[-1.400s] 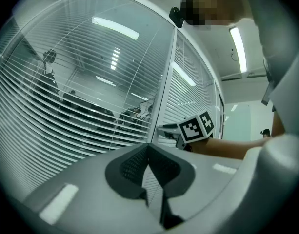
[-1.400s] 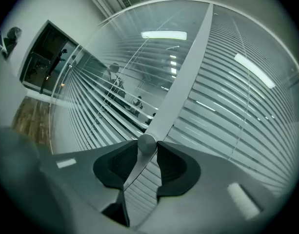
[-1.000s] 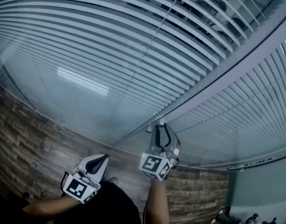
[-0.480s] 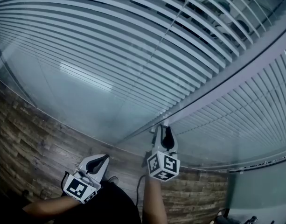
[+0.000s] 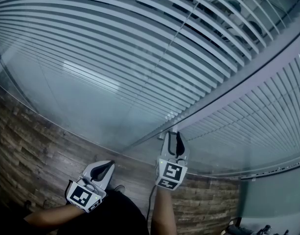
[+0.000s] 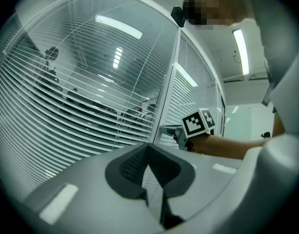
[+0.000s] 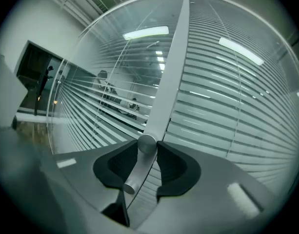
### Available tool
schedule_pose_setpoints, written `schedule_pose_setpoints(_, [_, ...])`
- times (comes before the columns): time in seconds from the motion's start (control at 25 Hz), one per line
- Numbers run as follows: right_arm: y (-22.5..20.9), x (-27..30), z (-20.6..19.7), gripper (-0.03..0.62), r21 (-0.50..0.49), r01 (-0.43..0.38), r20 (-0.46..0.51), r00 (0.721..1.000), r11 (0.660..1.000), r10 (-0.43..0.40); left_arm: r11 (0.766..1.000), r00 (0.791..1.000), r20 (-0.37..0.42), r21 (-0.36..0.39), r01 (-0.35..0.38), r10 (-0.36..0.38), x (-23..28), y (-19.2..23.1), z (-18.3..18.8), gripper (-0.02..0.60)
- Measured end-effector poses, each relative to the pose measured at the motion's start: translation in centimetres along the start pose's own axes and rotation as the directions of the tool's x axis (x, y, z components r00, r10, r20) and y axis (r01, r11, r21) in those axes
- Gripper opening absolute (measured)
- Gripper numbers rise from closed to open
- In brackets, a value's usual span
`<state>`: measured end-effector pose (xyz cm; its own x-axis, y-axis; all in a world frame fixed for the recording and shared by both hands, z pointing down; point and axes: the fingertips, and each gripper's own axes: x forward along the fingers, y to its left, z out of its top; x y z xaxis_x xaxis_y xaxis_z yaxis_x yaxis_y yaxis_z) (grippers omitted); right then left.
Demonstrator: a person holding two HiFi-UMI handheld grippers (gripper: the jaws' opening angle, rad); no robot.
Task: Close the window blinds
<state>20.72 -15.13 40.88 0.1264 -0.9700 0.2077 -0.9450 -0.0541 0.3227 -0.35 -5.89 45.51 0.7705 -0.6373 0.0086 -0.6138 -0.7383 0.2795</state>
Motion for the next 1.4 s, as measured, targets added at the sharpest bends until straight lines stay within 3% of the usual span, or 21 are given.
schedule_pose_setpoints(0.2, [0.2,0.1,0.2,0.127,-0.208,0.021,-0.044,0.999,0.978,-0.031,1.0,1.0,-0.006,-0.007,-0.009,0.009,0.0,0.2,0.3,-0.002])
schedule_pose_setpoints(0.44, [0.6,-0.1,-0.1,0.131,-0.394,0.018,-0.031,0.999,0.919,-0.033,1.0,1.0,-0.004,-0.014,-0.007,0.007,0.0,0.3,0.0,-0.002])
schedule_pose_setpoints(0.52, [0.6,-0.1,0.0,0.137,-0.334,-0.02,-0.03,0.999,0.942,0.01,1.0,1.0,-0.003,-0.024,-0.011,0.011,0.1,0.4,0.1,-0.002])
schedule_pose_setpoints(0.56, [0.5,-0.1,0.3,0.138,-0.255,-0.036,-0.018,0.999,0.966,0.033,1.0,1.0,-0.003,-0.027,-0.012,0.012,0.2,0.5,0.1,-0.002])
schedule_pose_setpoints(0.64, [0.3,-0.6,0.8,0.202,-0.002,-0.062,0.043,0.997,0.998,0.062,1.0,1.0,-0.004,-0.028,-0.011,0.011,0.2,0.5,-0.1,-0.002])
schedule_pose_setpoints(0.72, [0.0,-0.9,0.6,0.213,0.241,-0.079,0.097,0.994,0.967,0.057,1.0,1.0,-0.003,-0.026,-0.011,0.011,0.3,0.5,-0.3,-0.002])
schedule_pose_setpoints(0.76, [-0.1,-0.8,0.5,0.21,0.312,-0.079,0.108,0.993,0.947,0.047,1.0,1.0,0.001,-0.024,-0.01,0.01,0.3,0.5,-0.3,-0.002])
schedule_pose_setpoints(0.92, [-0.7,-0.2,0.8,0.19,0.448,-0.085,0.111,0.993,0.89,0.04,1.0,1.0,0.013,-0.021,-0.008,0.008,0.5,0.2,0.6,-0.002])
schedule_pose_setpoints(0.96, [-0.7,-0.1,0.8,0.135,0.464,-0.096,0.116,0.992,0.881,0.047,1.0,1.0,0.013,-0.02,-0.01,0.01,0.5,0.2,0.6,-0.002])
schedule_pose_setpoints(1.12, [-0.2,0.2,0.0,0.134,0.42,-0.106,0.121,0.991,0.901,0.06,1.0,1.0,0.009,-0.022,-0.015,0.015,0.6,0.8,-0.3,-0.002])
schedule_pose_setpoints(1.4, [0.1,-0.2,0.4,0.132,0.241,-0.097,0.067,0.994,0.966,0.083,1.0,1.0,0.012,-0.016,-0.012,0.012,0.6,0.4,0.0,-0.002])
